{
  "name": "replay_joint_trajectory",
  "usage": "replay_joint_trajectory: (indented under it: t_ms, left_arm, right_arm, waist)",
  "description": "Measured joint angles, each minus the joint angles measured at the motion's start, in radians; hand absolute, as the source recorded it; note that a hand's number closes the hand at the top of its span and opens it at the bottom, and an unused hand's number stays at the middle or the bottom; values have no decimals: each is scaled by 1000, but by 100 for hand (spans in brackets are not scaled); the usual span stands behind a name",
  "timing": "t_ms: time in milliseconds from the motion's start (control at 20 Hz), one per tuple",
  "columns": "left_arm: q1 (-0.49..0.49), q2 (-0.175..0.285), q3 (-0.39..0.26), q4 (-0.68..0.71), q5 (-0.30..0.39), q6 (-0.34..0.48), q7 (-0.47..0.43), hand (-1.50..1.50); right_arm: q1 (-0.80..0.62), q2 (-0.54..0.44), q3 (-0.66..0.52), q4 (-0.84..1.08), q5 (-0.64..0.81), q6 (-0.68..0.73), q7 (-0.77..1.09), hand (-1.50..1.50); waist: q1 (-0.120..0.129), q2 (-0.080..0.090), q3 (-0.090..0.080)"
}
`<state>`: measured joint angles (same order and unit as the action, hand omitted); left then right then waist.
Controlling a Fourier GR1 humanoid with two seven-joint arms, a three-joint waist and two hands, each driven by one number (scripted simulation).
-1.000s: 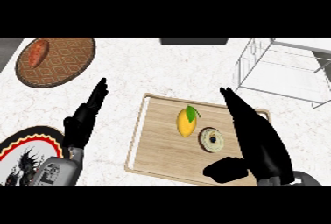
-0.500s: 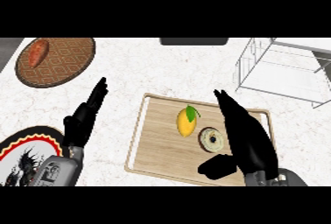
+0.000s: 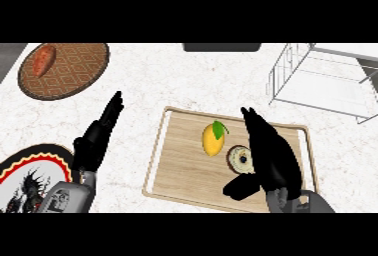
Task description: Pick the cupcake from the tray and place it in the tiered shelf
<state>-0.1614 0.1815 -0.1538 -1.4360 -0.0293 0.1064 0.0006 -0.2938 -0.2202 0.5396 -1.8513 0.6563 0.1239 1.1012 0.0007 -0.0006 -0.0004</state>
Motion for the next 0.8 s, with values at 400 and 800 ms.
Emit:
replay_joint_trajectory:
  t_ms: [400,800]
  left_arm:
    - [-27,1,34,5,-5,-32,30,0]
    - [-14,-13,63,1,-22,-65,17,0]
  right_arm:
    - [43,45,-41,33,46,30,-35,-150]
    - [113,99,-52,56,109,52,-85,-150]
  waist:
    - [-1,0,0]
    - [-1,0,0]
